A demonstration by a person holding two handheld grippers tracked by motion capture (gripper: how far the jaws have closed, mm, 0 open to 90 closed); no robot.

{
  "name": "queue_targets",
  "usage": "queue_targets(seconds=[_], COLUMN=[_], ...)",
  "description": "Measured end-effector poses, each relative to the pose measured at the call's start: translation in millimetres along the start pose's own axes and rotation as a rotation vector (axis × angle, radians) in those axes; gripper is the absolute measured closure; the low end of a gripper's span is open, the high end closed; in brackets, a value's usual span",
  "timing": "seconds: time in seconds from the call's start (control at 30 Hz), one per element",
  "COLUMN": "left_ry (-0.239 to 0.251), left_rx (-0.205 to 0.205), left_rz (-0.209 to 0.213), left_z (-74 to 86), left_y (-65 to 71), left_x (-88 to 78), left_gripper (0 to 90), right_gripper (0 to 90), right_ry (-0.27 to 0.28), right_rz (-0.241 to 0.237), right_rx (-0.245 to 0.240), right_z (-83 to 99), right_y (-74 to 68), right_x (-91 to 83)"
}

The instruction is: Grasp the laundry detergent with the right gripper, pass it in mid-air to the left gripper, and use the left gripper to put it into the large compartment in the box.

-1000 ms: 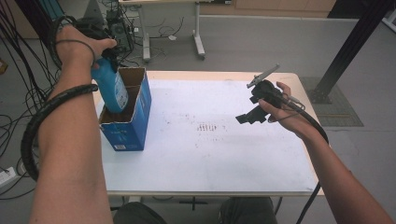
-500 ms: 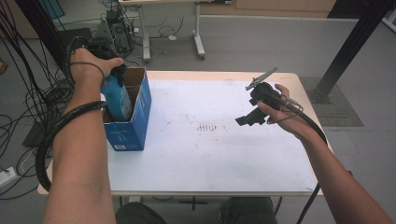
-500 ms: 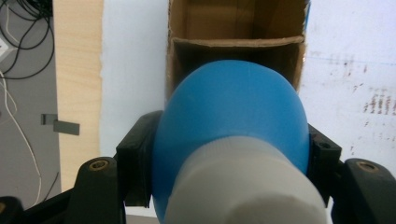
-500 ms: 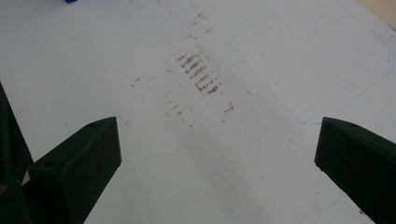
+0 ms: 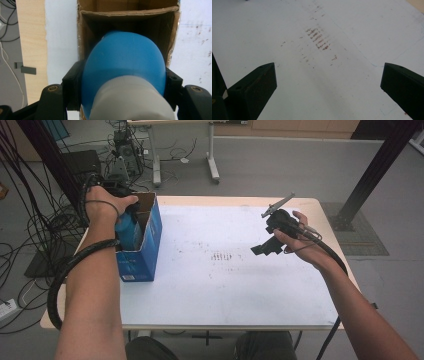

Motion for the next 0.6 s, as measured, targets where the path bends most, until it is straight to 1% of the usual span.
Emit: queue_targets(seconds=[0.1,0.5,0.6], left_ry=[-0.01,-0.033,-0.042], left_rx=[0.014,0.019,0.028], left_rz=[-0.007,0.003,0.001], left_z=[0.7,4.2,5.1], left_y=[2.6,8.0,8.6], left_x=[7.3,28.7,33.6], left_gripper=[36.2,36.2,36.2], right_gripper=[0.4,0.4,0.4], right_ry=[-0.005,-0.009,-0.013], right_rz=[0.003,0.002,0.0], right_rx=[0.003,-0.004,-0.001], right_z=[2.0,3.3,4.4], right_y=[0.5,0.6,0.6], right_x=[1.8,4.5,5.7])
Point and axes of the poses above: each handheld gripper's, and its own axes: x roughly forward along the jaws, z roughly out of its underside, y roughly to its right, the point moved 6 cm from there along x, roughly forward along the jaws, and after that the axes turned 4 degrees about y, right-handed, at the moved point
